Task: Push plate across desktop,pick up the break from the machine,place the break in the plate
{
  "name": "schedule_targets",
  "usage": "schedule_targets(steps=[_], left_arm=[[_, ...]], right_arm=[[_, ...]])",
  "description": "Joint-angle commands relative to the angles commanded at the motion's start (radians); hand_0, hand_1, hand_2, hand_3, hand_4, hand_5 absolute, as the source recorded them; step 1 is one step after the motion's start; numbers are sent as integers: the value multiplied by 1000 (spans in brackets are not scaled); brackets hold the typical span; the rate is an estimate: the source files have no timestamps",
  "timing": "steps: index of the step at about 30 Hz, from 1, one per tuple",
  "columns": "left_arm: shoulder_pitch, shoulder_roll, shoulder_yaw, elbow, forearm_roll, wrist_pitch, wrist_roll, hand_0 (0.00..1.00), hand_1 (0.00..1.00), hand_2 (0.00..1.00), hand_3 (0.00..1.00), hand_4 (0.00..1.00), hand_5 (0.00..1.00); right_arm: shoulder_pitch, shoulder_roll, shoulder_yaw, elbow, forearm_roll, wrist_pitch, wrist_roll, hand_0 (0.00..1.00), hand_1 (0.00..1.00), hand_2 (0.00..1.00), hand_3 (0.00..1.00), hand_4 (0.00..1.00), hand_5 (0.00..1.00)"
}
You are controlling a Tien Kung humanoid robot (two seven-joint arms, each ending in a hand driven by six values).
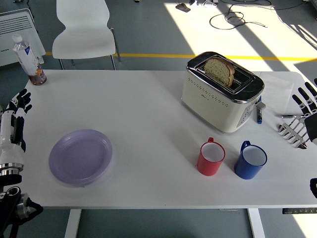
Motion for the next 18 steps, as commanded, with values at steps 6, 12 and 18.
schedule_targets(steps=[6, 12, 18], left_arm=[[-3, -1, 21, 69, -41, 55, -65, 970, 985, 998, 998, 544, 998], [-5, -3, 44, 128, -90, 59, -85, 978, 989, 998, 998, 544, 998], [-8, -1, 63, 174, -125, 53, -96, 986, 990, 998, 998, 543, 998]], right_arm=[[7, 0, -5, -1, -1, 0, 0, 771, 742, 749, 760, 528, 525], [11, 2, -7, -2, -1, 0, 0, 771, 742, 749, 760, 528, 525], [14, 2, -8, -7, -1, -1, 0, 770, 742, 749, 760, 528, 523]])
